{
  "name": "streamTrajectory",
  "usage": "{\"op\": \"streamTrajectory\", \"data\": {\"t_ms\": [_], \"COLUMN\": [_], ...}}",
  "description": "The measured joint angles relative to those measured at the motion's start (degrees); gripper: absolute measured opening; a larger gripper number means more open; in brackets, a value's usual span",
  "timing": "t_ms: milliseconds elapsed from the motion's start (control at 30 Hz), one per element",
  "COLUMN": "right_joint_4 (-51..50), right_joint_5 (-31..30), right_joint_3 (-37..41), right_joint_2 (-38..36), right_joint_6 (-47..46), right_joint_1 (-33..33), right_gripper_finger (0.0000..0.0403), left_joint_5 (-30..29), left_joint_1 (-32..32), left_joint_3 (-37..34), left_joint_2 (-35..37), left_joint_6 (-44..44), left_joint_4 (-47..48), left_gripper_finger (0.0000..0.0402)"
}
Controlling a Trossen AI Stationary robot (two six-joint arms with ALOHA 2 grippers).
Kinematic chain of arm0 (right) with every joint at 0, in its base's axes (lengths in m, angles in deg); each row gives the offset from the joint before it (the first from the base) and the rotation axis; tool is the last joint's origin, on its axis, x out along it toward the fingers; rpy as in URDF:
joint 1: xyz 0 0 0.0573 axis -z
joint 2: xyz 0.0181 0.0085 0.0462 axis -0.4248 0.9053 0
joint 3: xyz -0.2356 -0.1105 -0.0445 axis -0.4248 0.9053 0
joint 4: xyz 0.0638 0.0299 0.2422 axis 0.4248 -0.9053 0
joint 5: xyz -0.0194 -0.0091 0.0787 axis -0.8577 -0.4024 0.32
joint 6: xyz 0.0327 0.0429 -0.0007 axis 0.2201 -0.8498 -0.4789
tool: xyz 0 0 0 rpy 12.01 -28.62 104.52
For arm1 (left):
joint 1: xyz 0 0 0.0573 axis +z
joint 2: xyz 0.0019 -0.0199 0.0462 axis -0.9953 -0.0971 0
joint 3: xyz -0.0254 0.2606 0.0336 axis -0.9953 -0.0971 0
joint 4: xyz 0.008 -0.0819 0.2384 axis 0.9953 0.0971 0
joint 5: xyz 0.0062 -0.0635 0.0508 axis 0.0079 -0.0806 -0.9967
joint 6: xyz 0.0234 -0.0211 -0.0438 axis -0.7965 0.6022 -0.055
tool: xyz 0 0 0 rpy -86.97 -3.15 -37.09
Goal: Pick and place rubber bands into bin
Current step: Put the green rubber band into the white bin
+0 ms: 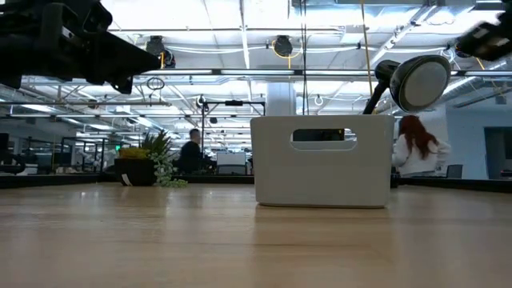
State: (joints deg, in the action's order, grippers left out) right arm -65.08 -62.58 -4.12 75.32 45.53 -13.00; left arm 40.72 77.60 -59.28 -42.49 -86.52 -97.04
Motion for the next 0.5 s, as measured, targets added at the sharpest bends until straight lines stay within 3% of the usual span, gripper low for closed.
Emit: {"op": "streamTrajectory", "data": {"t_ms": [233, 367, 500], "right_joint_4": [-11.72, -10.57, -9.03], "right_joint_5": [8.92, 13.52, 14.96], "right_joint_3": [0.06, 0.07, 0.06], "right_joint_2": [10.57, 14.01, 15.76], "right_joint_6": [-17.94, -23.33, -29.44], "right_joint_1": [-1.28, -3.19, -6.09], "right_gripper_finger": [0.0143, 0.0184, 0.02], "left_joint_5": [0.0, 0.0, 0.01], "left_joint_1": [0.0, 0.0, 0.0], "left_joint_3": [0.0, 0.0, 0.0], "left_joint_2": [0.0, 0.0, 0.0], "left_joint_6": [2.05, 2.43, 2.46], "left_joint_4": [0.23, 0.23, 0.23], "left_gripper_finger": [0.0039, 0.0031, 0.0033]}}
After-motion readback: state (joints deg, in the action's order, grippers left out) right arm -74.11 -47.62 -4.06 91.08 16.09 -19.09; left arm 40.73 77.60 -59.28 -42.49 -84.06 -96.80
